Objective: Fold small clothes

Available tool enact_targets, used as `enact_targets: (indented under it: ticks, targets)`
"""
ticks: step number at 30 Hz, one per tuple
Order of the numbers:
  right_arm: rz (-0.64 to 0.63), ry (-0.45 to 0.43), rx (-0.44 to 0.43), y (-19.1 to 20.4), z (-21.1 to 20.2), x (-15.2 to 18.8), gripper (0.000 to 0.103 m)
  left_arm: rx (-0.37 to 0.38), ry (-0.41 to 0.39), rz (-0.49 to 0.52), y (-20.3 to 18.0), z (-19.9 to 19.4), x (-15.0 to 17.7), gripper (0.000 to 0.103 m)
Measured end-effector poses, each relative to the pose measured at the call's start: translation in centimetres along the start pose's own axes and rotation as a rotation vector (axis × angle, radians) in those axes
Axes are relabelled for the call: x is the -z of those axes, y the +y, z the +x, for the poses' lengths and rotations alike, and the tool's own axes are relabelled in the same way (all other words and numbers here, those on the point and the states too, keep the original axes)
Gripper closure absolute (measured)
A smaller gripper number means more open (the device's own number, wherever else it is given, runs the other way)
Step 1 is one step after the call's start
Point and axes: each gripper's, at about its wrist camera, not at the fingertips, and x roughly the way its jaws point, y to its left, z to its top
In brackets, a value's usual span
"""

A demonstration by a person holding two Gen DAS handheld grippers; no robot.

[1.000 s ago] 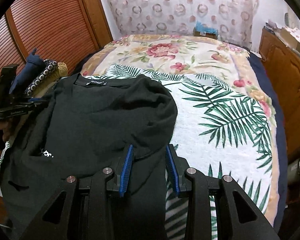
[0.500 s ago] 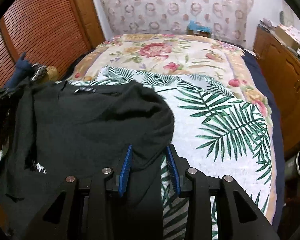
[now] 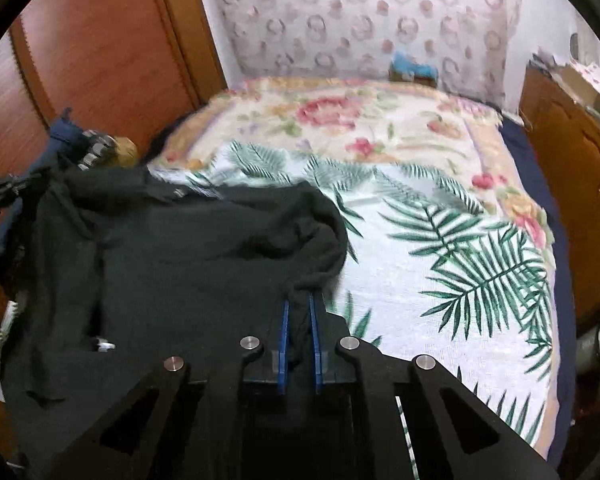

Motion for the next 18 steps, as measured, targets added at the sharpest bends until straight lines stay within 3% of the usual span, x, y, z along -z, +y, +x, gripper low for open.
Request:
enact_targets:
  ticks: [7,11,14,18]
  targets:
    - [-0.06,-0.128,-0.033,3.1,-9.6,4.4,0.095,0.05,-0.101,0.012,-2.1,-8.4,3.8,0.099]
    - [-0.061,-0.16,-0.046,4.7,-15.1,9.0,0.095,0.059,-0.13,0.009,-2.9,-14.0,8.4,0.099]
    - [-0.058,-0.158,-0.066,5.2,-18.9,12.9,0.095,0.084,-0.125,-0.025,-3.0,-16.6,11.8,0.099]
    - [-0.054,-0.117,-0.089,5.8,-22.0,16.2,0.095,0.06,-0.128,-0.046,-3.5,-19.5,15.7,0.099]
